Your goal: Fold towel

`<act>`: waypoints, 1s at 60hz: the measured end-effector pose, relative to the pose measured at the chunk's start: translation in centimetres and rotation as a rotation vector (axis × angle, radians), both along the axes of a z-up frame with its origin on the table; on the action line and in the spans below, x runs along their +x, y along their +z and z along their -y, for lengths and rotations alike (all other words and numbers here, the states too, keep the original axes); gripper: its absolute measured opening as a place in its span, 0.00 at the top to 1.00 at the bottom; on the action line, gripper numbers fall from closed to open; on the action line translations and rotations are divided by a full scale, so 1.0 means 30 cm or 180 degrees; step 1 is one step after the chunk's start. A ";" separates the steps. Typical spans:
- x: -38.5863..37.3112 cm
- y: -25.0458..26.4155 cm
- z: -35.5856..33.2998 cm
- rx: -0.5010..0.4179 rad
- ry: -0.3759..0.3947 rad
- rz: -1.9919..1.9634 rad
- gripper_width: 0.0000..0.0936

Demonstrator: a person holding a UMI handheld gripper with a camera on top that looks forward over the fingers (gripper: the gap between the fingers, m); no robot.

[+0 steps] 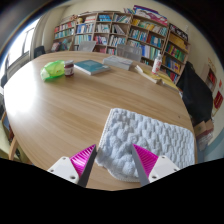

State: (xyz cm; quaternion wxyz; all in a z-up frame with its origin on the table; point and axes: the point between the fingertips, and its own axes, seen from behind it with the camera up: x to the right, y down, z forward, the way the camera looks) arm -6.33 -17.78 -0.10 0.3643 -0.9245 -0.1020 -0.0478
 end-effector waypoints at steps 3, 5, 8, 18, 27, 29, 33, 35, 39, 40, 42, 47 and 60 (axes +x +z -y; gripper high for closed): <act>-0.003 -0.053 -0.004 -0.0073 0.0086 -0.0051 0.29; -0.004 -0.043 -0.014 -0.0006 0.0072 -0.0128 0.37; -0.017 -0.049 -0.018 -0.0014 0.0131 -0.0115 0.44; 0.033 -0.048 -0.009 -0.0134 0.0000 -0.0104 0.92; 0.028 -0.041 -0.015 -0.0187 -0.0093 -0.0142 0.97; 0.029 -0.014 -0.019 -0.0167 -0.0142 -0.0195 0.97; 0.066 0.089 -0.026 -0.0040 -0.0233 -0.0270 0.97; 0.089 0.143 -0.037 0.0035 -0.0314 -0.0318 0.97; 0.165 0.270 -0.054 0.0224 -0.0512 -0.0536 0.97; 0.189 0.300 -0.059 0.0269 -0.0561 -0.0583 0.97; 0.253 0.351 -0.067 0.0337 -0.0653 -0.0645 0.97; 0.434 0.432 -0.069 0.0459 -0.0884 -0.0752 0.97; 0.873 0.251 -0.029 0.0153 -0.1240 -0.0923 0.96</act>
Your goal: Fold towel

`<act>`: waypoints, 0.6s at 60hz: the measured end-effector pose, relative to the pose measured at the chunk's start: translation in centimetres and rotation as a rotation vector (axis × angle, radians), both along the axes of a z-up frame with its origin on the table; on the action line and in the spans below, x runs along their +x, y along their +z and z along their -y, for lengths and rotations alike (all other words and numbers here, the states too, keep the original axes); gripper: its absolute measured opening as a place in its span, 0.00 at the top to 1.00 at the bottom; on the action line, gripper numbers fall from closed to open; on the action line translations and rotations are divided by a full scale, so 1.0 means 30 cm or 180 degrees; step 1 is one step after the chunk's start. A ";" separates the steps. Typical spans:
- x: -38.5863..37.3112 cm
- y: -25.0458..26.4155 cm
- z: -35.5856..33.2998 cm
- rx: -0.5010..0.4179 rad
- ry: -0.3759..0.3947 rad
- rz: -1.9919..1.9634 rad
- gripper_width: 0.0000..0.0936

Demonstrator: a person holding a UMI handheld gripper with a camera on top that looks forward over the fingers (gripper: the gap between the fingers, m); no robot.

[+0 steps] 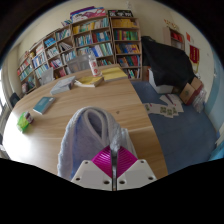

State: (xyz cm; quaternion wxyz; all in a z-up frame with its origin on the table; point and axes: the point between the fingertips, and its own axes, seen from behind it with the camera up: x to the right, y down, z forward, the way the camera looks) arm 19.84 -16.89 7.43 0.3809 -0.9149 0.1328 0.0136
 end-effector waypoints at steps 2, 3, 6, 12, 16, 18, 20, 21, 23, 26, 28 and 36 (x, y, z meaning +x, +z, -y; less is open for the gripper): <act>0.047 -0.055 0.015 -0.0103 0.0010 -0.0012 0.96; 0.071 -0.090 0.021 -0.0137 0.0021 0.0000 0.96; 0.121 -0.188 0.042 -0.0282 0.0068 0.0026 0.96; 0.150 -0.255 0.042 -0.0220 0.0307 0.0072 0.96; 0.143 -0.259 0.046 -0.0224 0.0409 0.0069 0.95; 0.137 -0.254 0.050 -0.0245 0.0433 0.0031 0.91; 0.133 -0.232 0.054 -0.0277 0.0432 -0.0042 0.85; 0.135 -0.233 0.058 -0.0289 0.0416 -0.0084 0.80; 0.144 -0.226 0.067 -0.0330 0.0365 -0.0174 0.65; 0.169 -0.192 0.082 -0.0371 0.0297 -0.0271 0.33; 0.180 -0.172 0.102 -0.0342 0.0282 -0.0313 0.15; 0.207 -0.066 0.191 -0.0302 0.0354 -0.0392 0.11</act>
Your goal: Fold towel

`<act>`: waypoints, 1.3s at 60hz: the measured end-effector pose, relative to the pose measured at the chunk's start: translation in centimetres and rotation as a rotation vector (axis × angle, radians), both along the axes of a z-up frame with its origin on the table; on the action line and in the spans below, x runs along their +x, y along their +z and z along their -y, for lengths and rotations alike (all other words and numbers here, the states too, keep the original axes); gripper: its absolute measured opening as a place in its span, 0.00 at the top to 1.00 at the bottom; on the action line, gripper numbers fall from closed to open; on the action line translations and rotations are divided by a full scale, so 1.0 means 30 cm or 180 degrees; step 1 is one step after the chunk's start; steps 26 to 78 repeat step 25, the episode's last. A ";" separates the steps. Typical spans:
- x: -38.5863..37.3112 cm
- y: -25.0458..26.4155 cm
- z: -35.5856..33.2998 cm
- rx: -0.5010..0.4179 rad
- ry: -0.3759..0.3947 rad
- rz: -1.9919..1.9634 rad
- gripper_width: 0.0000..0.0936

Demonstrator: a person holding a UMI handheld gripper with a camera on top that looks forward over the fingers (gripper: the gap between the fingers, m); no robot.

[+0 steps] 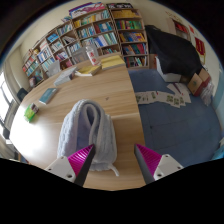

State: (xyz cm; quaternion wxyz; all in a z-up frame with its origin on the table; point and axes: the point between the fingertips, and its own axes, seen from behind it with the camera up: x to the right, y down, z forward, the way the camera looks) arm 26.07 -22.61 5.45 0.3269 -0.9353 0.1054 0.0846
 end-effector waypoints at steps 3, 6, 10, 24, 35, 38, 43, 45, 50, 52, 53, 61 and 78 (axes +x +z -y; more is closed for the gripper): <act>0.026 0.040 0.044 0.0036 -0.0032 0.0061 0.11; 0.052 0.073 0.097 0.0032 -0.0086 0.0102 0.11; 0.068 0.120 0.179 0.0018 -0.0168 0.0077 0.11; 0.078 0.208 0.444 -0.0034 -0.0509 0.0056 0.12; 0.067 0.216 0.465 -0.0044 -0.0542 0.0052 0.12; 0.067 0.216 0.465 -0.0044 -0.0542 0.0052 0.12; 0.067 0.216 0.465 -0.0044 -0.0542 0.0052 0.12; 0.067 0.216 0.465 -0.0044 -0.0542 0.0052 0.12; 0.067 0.216 0.465 -0.0044 -0.0542 0.0052 0.12; 0.067 0.216 0.465 -0.0044 -0.0542 0.0052 0.12; 0.067 0.216 0.465 -0.0044 -0.0542 0.0052 0.12; 0.067 0.216 0.465 -0.0044 -0.0542 0.0052 0.12; 0.067 0.216 0.465 -0.0044 -0.0542 0.0052 0.12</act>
